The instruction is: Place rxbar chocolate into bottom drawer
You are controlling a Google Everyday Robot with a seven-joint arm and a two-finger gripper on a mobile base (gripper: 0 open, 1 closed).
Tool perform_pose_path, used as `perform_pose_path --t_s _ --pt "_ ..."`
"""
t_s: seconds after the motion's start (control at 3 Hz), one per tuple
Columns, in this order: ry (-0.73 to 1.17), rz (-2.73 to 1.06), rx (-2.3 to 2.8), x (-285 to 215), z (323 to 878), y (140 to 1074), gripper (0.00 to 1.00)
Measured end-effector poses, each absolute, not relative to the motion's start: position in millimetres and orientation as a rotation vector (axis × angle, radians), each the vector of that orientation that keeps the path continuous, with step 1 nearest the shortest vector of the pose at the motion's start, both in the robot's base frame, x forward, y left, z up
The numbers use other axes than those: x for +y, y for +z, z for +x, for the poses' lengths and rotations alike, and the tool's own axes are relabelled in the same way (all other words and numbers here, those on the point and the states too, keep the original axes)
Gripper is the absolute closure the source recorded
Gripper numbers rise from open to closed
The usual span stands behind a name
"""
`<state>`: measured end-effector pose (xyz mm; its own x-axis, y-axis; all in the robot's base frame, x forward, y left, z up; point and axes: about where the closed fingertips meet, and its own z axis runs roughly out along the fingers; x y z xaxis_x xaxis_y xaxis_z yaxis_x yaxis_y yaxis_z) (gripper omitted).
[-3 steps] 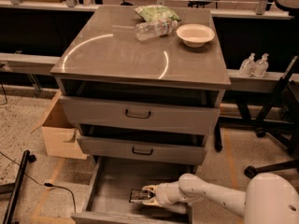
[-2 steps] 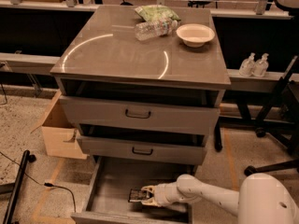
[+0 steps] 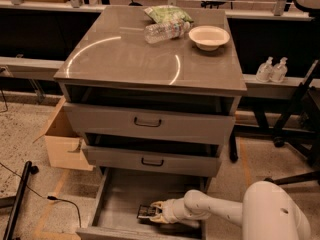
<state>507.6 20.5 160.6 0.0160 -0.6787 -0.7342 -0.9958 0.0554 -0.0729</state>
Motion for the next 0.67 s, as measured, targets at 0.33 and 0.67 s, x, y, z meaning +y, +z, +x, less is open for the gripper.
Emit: perform_pose_path --t_s 0.33,0.67 --pt "0.662 -1.662 1.757 21.1 506.3 151.8 0.34" --pt "0.654 -1.631 1.773 18.9 508.0 151.9 0.12"
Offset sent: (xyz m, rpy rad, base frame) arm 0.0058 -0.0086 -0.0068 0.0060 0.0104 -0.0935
